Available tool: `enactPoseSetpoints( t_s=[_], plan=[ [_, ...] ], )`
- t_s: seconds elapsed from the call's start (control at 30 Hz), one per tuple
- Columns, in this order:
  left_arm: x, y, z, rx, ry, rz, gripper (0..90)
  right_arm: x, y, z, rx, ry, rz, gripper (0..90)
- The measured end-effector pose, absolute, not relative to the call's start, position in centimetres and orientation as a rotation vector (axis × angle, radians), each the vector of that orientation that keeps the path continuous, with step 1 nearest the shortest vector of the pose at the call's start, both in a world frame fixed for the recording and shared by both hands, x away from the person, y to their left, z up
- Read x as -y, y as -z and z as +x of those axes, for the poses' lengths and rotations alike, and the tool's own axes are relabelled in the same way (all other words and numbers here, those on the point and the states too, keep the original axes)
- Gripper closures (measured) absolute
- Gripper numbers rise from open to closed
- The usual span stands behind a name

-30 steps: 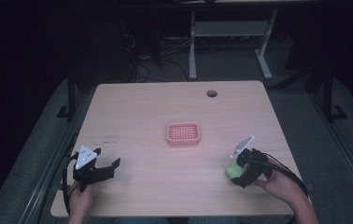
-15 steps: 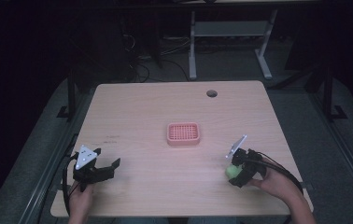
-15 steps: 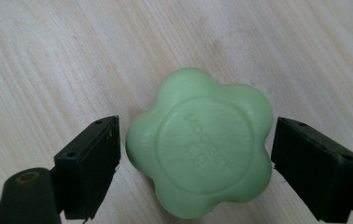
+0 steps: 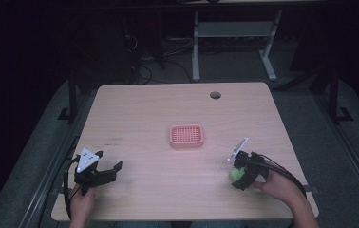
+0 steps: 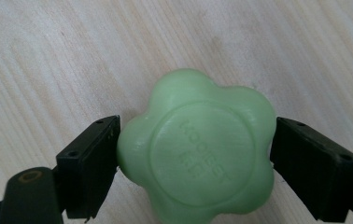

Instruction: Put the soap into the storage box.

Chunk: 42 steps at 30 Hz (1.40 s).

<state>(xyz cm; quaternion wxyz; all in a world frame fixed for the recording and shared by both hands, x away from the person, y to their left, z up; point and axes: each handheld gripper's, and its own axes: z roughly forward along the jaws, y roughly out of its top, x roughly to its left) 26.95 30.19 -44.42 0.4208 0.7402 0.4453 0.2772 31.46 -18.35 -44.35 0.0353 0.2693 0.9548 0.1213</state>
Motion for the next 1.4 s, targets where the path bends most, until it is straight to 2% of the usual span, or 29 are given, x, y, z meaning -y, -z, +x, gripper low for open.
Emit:
enactPoseSetpoints(
  t_s=[0.97, 1.4],
  plan=[
    [-30.22, 44.38, 26.93, -1.114, -0.696, 1.856, 14.3, 17.67, 44.61, 31.85, -2.959, -0.356, 0.838, 24.9],
    [-30.22, 44.38, 26.95, -1.113, -0.695, 1.857, 14.3, 17.55, 44.58, 31.66, -2.95, -0.336, 0.834, 23.8]
  ],
)
